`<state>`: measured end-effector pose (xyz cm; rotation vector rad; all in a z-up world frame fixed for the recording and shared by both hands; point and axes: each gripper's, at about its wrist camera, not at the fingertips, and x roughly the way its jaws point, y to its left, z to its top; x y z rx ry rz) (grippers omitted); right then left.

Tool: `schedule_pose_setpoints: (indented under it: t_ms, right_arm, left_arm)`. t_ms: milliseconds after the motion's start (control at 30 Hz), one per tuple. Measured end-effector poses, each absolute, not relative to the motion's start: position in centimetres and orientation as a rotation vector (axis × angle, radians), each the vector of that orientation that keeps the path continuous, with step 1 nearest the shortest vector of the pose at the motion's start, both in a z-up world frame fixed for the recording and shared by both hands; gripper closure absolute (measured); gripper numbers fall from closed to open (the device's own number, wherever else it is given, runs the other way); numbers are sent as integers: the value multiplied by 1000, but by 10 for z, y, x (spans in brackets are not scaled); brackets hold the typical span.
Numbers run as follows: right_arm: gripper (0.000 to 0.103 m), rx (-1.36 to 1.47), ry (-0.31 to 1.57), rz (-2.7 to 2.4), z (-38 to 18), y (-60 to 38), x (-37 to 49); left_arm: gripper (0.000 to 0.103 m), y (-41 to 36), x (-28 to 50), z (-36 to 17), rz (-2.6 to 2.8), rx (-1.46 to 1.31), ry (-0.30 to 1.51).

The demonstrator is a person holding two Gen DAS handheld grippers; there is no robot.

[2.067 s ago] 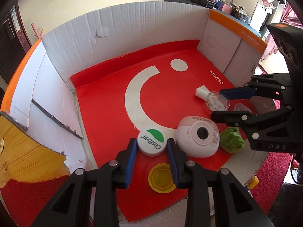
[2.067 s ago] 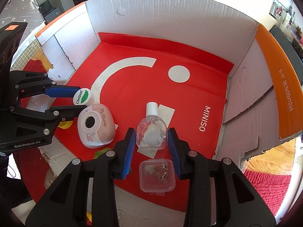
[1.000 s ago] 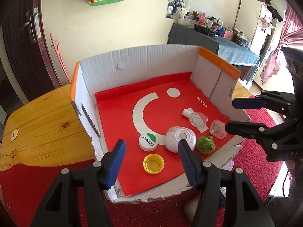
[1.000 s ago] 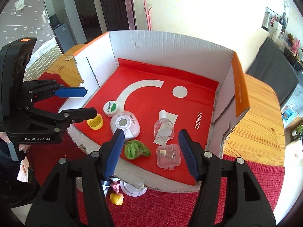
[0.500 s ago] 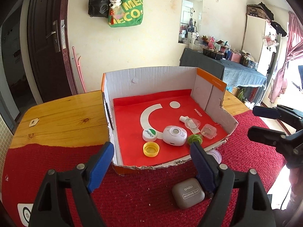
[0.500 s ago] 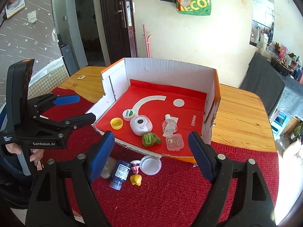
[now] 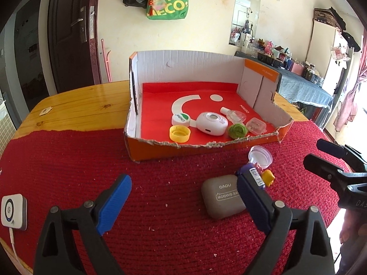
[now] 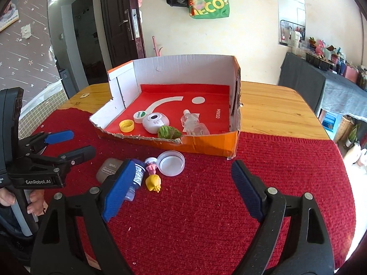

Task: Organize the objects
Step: 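Withdraw both open tools from the cardboard box back over the mat, then grasp the grey novo eye shadow case with the left tool while the right tool grasps the clear round lid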

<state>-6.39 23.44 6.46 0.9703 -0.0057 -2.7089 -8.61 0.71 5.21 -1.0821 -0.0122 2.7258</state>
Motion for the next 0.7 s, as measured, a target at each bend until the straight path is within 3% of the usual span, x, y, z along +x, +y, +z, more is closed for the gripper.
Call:
schedule_pose_setpoints:
  t_ms: [700]
  right_arm:
    - [17, 1080, -50, -2713, 29, 243, -74]
  left_arm:
    - [7, 31, -88, 26, 2632, -1202, 3]
